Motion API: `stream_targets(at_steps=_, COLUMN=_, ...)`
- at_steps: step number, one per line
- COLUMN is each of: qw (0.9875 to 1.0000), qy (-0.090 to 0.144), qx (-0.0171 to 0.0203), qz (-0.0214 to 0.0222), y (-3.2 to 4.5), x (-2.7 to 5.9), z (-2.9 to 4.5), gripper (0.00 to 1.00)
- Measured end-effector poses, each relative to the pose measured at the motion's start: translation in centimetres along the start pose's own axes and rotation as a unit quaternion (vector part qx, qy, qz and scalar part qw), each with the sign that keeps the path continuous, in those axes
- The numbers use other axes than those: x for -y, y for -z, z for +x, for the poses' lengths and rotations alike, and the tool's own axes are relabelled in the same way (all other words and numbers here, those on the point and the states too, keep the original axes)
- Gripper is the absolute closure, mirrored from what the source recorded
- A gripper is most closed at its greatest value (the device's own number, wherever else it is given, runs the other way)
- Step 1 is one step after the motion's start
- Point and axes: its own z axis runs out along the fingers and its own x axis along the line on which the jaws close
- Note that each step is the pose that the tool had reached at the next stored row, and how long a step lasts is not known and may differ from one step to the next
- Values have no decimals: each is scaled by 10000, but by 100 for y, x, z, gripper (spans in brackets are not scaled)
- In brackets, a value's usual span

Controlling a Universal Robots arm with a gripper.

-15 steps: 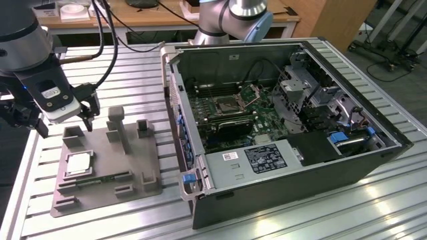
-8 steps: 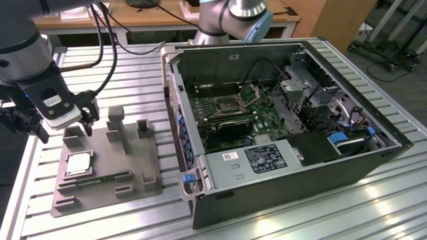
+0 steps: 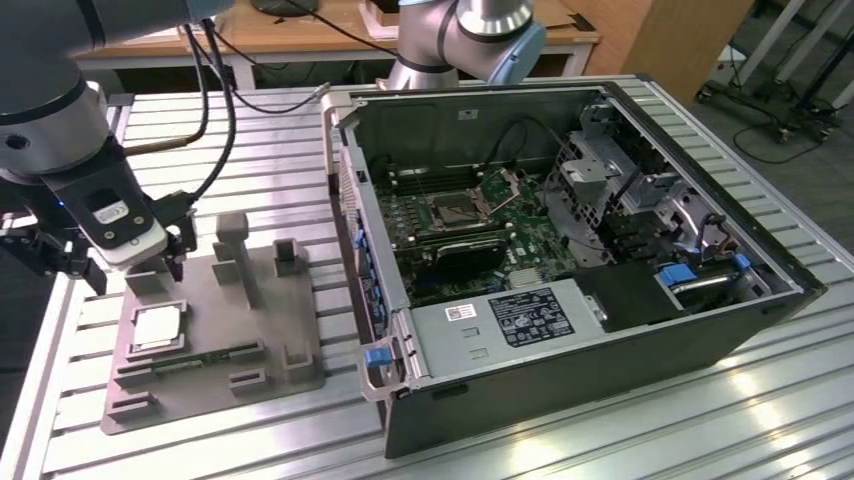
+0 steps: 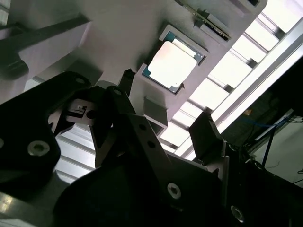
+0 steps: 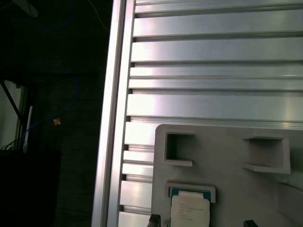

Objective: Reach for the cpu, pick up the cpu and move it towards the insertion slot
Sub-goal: 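Reach for the cpu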

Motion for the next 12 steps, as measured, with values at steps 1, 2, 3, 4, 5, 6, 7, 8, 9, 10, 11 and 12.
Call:
stream_targets(at_steps=1, qw=10000, qy=1, qx=0, qz=0, y=-18, x=1, z=1, gripper=26)
stream_targets(at_steps=2, qw=10000, qy=2, qx=0, qz=0, y=-36, x=2, z=2, gripper=26)
stream_targets(at_steps=3, qw=10000, qy=1, qx=0, qz=0, y=-55, x=2, z=5, gripper=26)
stream_targets(at_steps=4, qw=10000, qy=1, qx=0, qz=0, y=-73, x=3, z=8, gripper=26)
stream_targets(at_steps=5, qw=10000, qy=1, qx=0, qz=0, y=-91, x=3, z=12, gripper=26)
stream_targets(at_steps=6, qw=10000, qy=1, qx=0, qz=0, y=-109, x=4, z=17, gripper=26)
stream_targets(at_steps=7, qw=10000, qy=1, qx=0, qz=0, y=-127, x=5, z=21, gripper=26)
stream_targets(at_steps=8, qw=10000, qy=1, qx=0, qz=0, y=-145, x=6, z=25, gripper=26)
stream_targets(at_steps=9, qw=10000, qy=2, qx=0, qz=0, y=-163, x=8, z=29, gripper=26)
stream_targets(at_steps=10, qw=10000, qy=2, qx=-1, qz=0, y=-180, x=13, z=33, gripper=26)
stream_targets(at_steps=11, qw=10000, qy=2, qx=-1, qz=0, y=-199, x=21, z=37, gripper=26)
stream_targets(at_steps=12, qw=10000, qy=2, qx=0, qz=0, y=-217, x=31, z=41, gripper=26)
